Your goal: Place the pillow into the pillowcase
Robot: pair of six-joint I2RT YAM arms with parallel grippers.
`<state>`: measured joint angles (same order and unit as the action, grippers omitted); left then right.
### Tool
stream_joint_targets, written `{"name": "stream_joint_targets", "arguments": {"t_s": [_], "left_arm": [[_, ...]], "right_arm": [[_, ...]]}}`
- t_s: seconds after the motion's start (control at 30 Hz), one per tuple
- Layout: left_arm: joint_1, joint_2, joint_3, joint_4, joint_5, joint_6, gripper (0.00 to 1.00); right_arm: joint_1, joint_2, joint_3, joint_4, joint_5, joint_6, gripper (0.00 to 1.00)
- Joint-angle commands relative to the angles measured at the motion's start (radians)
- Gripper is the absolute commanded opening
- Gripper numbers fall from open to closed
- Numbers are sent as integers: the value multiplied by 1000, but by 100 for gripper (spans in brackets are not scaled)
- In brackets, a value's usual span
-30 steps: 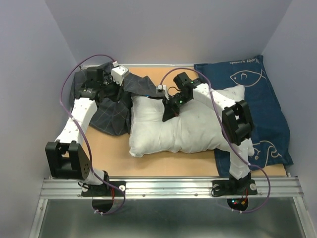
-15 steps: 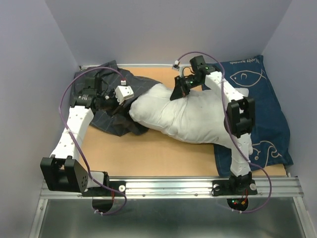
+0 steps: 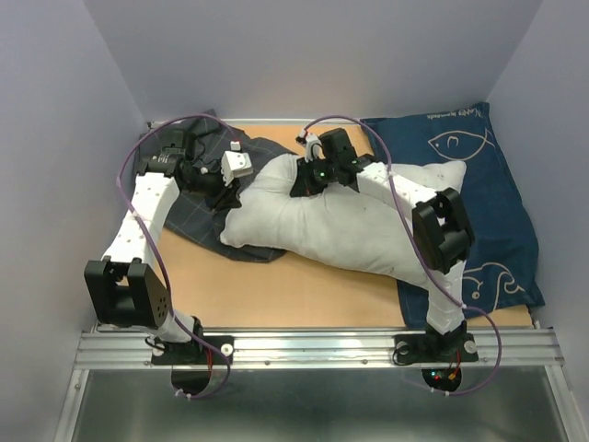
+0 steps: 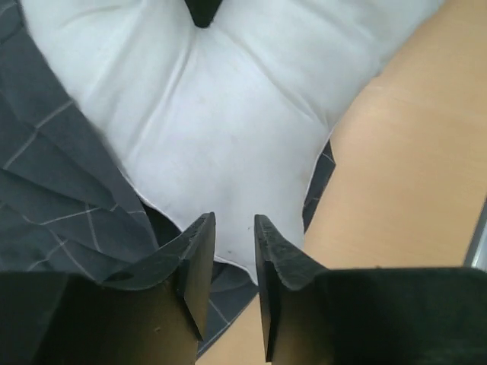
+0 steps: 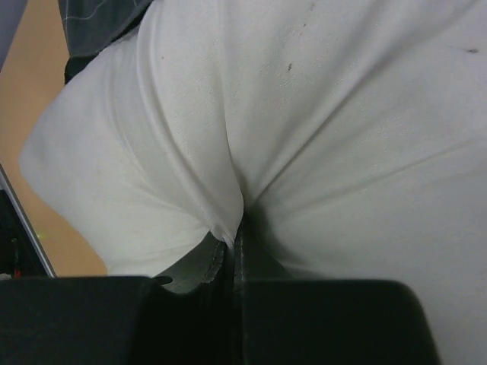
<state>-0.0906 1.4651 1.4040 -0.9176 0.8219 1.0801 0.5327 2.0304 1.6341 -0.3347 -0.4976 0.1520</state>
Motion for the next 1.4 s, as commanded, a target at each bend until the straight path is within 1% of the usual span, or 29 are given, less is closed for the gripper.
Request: {"name": "stream_joint_targets", "arguments": {"t_s": [0.0,0.03,0.07,0.1,0.13,0.2,0.27,0.37,0.47,0.5,0.67,0.77,0.8,0.83,0.93,1.07,1.23,1.37], "left_arm": [[0,8,-28,71,-37,-164,44],[8,-11,-64,116,-71,-234,47],[20,-23,-136,149,-84,-287,48],[38,-35,-172,239,-107,-337,50],[55,-63,-231,284,-131,-403,51],[57,-84,-266,354,-197,-426,51],[60,-92,-310,425,-282,-488,55],[75,-57,-313,467,-410,-523,56],[81,-11,-300,470,-414,-554,57],[106,-2,-297,474,-414,-562,57],[143,35,-284,513,-348,-637,57],[201,40,-267,534,-316,-669,56],[230,43,-252,536,-282,-677,55],[235,46,-249,533,-277,-678,55],[236,49,-244,513,-257,-652,55],[236,46,-255,505,-186,-648,56],[226,76,-261,510,-194,-655,57],[197,110,-272,539,-201,-684,57]], "right_arm": [[-33,-39,-52,33,148,-12,1],[-40,-42,-53,34,146,-14,1],[-43,-45,-53,33,139,-17,0],[-45,-50,-54,33,140,-17,1],[-48,-56,-57,31,133,-25,0],[-48,-62,-60,31,131,-31,1],[-48,-71,-63,31,123,-38,1],[-51,-73,-59,29,119,-45,1],[-53,-70,-53,29,119,-40,0],[-53,-68,-49,28,117,-39,1],[-54,-70,-49,25,113,-40,1],[-54,-76,-57,23,111,-45,1],[-54,-76,-59,20,110,-48,1],[-54,-76,-59,20,108,-48,1],[-54,-73,-59,19,111,-51,1],[-54,-67,-54,17,116,-49,1],[-54,-64,-49,14,117,-49,1],[-54,-59,-45,13,120,-48,1]]}}
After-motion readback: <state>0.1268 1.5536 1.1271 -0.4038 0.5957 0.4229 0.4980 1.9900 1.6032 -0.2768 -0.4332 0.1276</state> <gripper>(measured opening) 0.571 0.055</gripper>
